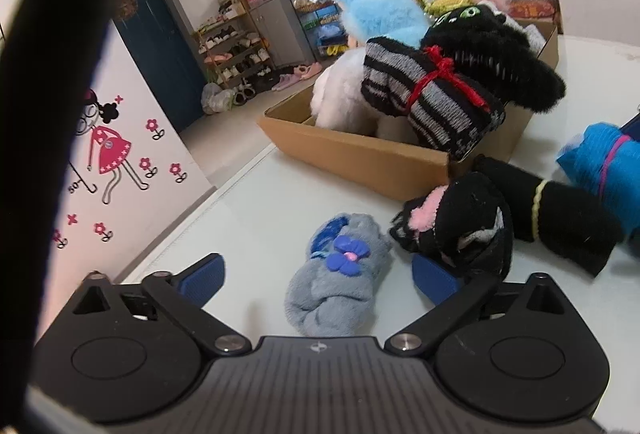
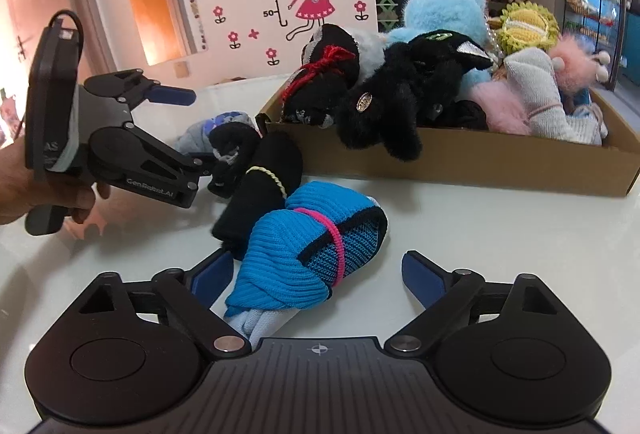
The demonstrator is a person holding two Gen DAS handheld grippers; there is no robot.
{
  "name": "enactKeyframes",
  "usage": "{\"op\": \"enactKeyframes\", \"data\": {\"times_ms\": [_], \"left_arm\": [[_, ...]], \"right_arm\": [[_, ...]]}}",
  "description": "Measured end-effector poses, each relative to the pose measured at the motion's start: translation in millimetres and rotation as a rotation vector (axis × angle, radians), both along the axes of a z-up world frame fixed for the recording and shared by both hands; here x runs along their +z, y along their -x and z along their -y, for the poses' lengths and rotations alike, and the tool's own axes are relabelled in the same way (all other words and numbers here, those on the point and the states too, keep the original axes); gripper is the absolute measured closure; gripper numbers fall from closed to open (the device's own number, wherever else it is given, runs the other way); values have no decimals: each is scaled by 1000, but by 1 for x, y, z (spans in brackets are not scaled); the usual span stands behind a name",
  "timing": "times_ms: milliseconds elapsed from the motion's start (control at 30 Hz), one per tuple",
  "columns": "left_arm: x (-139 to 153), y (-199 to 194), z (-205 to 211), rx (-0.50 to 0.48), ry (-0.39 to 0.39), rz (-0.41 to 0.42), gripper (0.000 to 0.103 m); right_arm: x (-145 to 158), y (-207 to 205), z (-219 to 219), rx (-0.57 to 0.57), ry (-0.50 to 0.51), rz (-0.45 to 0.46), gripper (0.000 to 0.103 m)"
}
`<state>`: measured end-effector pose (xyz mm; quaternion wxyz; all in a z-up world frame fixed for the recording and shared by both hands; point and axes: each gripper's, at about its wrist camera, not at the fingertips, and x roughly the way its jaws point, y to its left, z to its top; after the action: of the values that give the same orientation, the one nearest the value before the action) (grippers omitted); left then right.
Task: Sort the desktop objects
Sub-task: 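Move both grippers back over the remaining socks on the table, then grasp the grey flower sock with the left gripper while the right grasps the blue pink-banded sock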
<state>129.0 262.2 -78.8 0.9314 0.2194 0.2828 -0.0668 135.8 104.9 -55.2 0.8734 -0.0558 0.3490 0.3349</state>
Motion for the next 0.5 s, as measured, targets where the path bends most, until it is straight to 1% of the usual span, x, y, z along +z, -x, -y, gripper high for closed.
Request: {"op": "enactKeyframes", "data": {"times_ms": [33,67,100,167,233,333,500], "left_arm": [[1,0,0,-1,9,-3,12],[1,0,-1,-1,20,-8,19],[2,1,-1,-3,34,-14,23],[2,0,-4,-6,62,-25,34],[2,0,-4,-11,79,-30,43],[1,-2,-5,0,104,-30,45],[1,-3,-9,10,139,-32,45]], "right_arm": [[0,2,-1,1,4,8,15],[1,3,-2,1,11,14,17],[1,4,-2,3,15,18,18],[1,3,-2,6,15,19,21],[2,5,-2,9,16,23,25],[2,6,-4,11,26,30,24],[1,5,-7,11,37,41,20]]}}
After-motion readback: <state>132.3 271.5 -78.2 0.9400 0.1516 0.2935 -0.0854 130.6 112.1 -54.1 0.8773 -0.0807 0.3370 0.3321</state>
